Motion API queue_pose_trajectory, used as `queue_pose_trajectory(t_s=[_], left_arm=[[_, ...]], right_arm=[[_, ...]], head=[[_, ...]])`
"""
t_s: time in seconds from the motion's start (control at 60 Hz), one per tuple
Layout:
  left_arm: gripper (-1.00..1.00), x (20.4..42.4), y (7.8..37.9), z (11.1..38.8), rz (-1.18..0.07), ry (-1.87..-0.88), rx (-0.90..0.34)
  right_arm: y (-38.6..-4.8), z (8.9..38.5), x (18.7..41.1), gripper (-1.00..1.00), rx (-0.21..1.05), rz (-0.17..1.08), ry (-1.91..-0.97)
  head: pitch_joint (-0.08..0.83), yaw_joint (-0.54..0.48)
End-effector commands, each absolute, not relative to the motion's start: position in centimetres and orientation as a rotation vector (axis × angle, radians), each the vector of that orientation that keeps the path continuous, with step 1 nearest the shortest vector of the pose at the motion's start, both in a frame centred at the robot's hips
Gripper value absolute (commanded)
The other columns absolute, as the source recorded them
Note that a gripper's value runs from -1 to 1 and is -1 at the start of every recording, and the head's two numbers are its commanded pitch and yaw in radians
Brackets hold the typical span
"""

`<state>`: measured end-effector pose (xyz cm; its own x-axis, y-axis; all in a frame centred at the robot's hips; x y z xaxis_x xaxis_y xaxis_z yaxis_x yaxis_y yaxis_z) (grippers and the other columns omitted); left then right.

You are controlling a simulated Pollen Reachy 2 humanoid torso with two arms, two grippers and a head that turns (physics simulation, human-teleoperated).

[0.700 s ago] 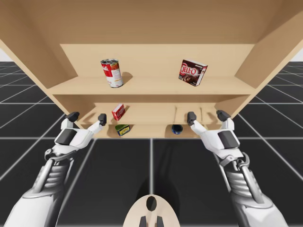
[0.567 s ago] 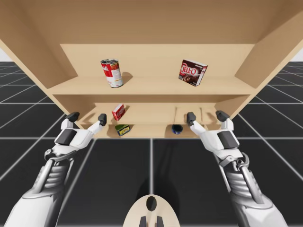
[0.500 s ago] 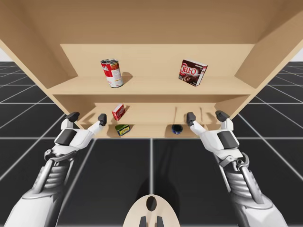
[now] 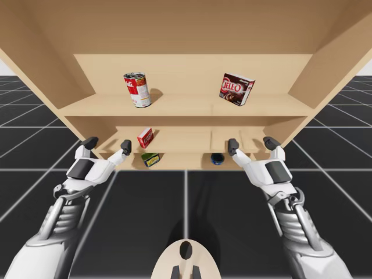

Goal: Find the potted meat can on the shelf and bring it to me.

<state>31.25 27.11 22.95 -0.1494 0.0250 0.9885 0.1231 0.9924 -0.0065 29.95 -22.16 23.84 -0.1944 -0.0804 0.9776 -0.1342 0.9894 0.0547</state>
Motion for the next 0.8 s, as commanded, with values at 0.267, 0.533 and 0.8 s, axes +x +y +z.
queue_pose_trajectory(t_s=[0.267, 0.533, 0.8], left_arm=[[-1.00, 29.9, 26.3, 23.6, -0.115, -1.750, -0.139], [-1.00, 27.1, 25.2, 25.9, -0.173, -1.738, -0.267], [-1.00, 24.2, 25.7, 25.0, -0.270, -1.666, -0.406]], right_arm=[[-21.1, 23.1, 29.9, -1.00, 0.161, 0.070, -1.738], [-20.9, 22.9, 30.1, -1.00, 0.156, 0.075, -1.731], [-20.8, 22.6, 30.2, -1.00, 0.144, 0.077, -1.732]], head=[[0.576, 0.23], [0.596, 0.25], [0.598, 0.25]])
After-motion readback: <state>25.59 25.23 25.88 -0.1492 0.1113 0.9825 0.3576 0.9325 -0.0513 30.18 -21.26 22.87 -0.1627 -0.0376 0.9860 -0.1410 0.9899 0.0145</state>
